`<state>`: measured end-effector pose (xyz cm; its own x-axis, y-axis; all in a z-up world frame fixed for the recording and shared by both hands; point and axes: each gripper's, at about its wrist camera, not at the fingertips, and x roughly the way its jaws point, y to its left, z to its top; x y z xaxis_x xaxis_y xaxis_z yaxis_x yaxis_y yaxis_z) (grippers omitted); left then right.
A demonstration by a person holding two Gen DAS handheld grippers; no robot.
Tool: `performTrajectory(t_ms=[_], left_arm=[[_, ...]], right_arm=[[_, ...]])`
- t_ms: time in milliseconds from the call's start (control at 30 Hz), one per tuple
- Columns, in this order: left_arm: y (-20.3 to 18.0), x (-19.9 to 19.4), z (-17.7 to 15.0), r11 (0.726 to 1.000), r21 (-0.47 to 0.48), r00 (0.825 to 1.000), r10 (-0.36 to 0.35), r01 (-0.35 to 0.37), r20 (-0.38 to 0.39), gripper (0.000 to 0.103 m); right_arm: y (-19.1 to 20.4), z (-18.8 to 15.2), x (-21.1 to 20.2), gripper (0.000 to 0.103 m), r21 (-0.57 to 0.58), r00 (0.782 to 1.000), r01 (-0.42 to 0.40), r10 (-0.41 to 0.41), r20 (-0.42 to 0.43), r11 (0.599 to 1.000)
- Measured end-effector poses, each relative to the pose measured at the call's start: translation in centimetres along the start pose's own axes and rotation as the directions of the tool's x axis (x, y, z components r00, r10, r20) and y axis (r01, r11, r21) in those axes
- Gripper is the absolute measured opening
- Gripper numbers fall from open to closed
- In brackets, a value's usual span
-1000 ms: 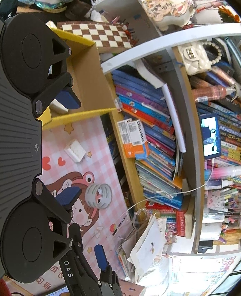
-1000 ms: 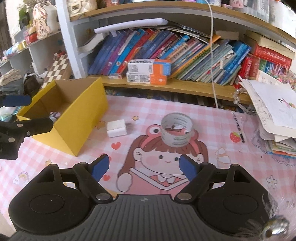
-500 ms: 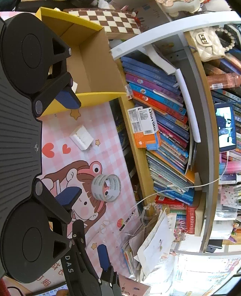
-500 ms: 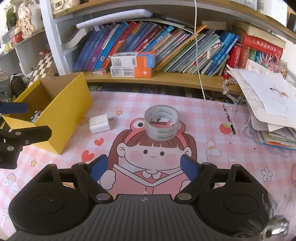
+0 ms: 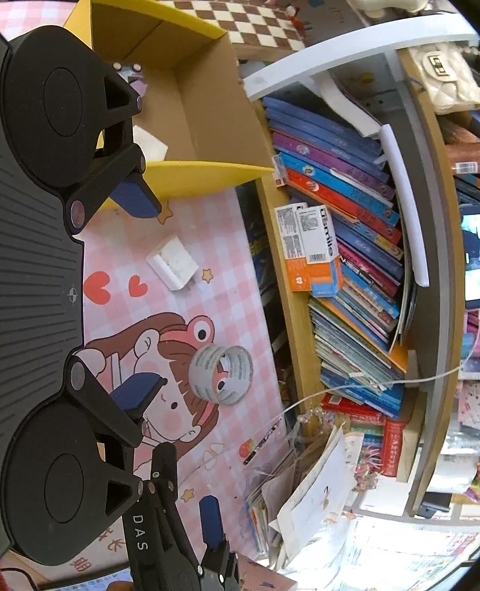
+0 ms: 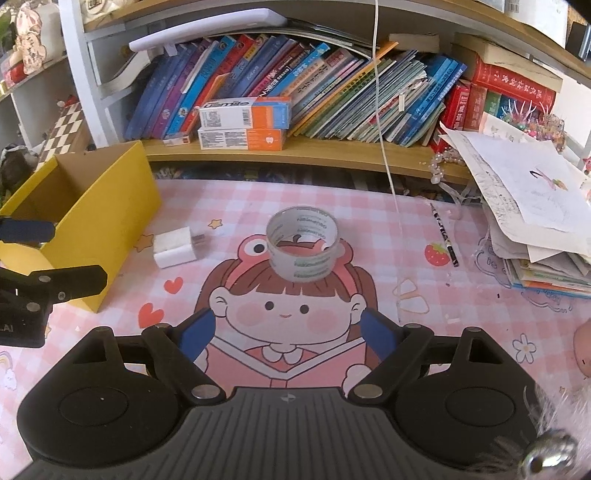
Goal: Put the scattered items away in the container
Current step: 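Move the left tool toward the white charger while the right tool nears the tape roll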
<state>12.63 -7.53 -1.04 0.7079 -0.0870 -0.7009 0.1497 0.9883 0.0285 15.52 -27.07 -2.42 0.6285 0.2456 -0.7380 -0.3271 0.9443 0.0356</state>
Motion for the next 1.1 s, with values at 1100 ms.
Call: performTrajectory(t_ms=[1100], left_arm=[[1.2,7.1,0.1,0.999,0.027,0.998,0.042,-0.041,-0.052,0.092]], right_arm=[[-0.5,1.5,6.3,0.085,0.012,0.998,0.016,-0.015,-0.069,1.000]])
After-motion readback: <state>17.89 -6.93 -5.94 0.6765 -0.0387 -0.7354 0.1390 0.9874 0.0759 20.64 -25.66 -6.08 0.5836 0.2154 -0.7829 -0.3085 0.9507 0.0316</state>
